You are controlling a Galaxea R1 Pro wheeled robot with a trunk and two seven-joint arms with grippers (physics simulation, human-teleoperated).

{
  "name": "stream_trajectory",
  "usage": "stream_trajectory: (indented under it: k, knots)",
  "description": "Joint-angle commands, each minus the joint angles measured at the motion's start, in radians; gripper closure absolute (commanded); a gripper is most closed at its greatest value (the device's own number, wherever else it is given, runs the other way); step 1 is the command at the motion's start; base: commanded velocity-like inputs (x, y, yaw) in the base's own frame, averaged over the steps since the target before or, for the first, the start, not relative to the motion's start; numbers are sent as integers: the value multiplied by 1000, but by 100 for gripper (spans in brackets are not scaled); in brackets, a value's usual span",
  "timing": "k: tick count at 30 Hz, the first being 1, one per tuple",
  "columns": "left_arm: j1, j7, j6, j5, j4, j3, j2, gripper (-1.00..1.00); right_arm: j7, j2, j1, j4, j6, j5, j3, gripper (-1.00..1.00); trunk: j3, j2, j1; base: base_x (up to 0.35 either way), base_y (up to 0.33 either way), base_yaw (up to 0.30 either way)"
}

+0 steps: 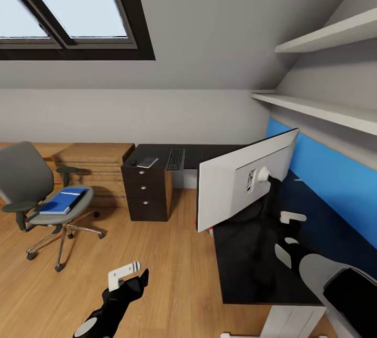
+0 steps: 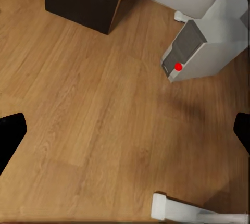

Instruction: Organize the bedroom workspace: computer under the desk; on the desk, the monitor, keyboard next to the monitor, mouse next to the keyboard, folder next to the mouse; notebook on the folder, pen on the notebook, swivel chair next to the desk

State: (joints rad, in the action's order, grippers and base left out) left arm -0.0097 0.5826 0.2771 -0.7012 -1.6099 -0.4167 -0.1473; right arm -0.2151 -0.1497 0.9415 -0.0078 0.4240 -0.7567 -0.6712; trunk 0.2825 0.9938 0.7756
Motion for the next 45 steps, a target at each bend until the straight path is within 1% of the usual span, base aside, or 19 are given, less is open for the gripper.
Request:
stream_trajectory:
  k: [1, 2, 3, 5, 12, 20, 45]
  knots:
    - [-1, 8, 2, -8, -2, -2, -1, -100, -5, -6, 0, -1, 0, -4, -9, -100, 1, 1, 0, 0, 0, 0]
    - [-1, 8, 2, -8, -2, -2, -1, -100, -5, -6, 0, -1, 0, -4, -9, -100, 1, 1, 0, 0, 0, 0]
    - [-1, 8, 2, -2, -1, -2, 1, -100, -7, 0, 0, 2, 0, -4, -8, -100, 1, 1, 0, 0, 0, 0]
    - [-1, 8, 2, 9, 0, -4, -4, -100, -8, 11, -1, 0, 0, -3, -10, -100, 1, 1, 0, 0, 0, 0]
    - [-1, 8, 1, 14, 1, -5, -7, -100, -9, 9, -1, -1, 1, -3, -14, -100, 1, 1, 0, 6, 0, 0]
    - [-1, 8, 1, 13, 1, -5, -8, -100, -9, 9, -2, -1, 1, -3, -29, -100, 1, 1, 0, 77, 0, 0]
    - [-1, 8, 1, 10, 1, -6, -8, -100, -9, 7, -3, 3, -1, 4, -30, -100, 1, 1, 0, 79, -12, 0]
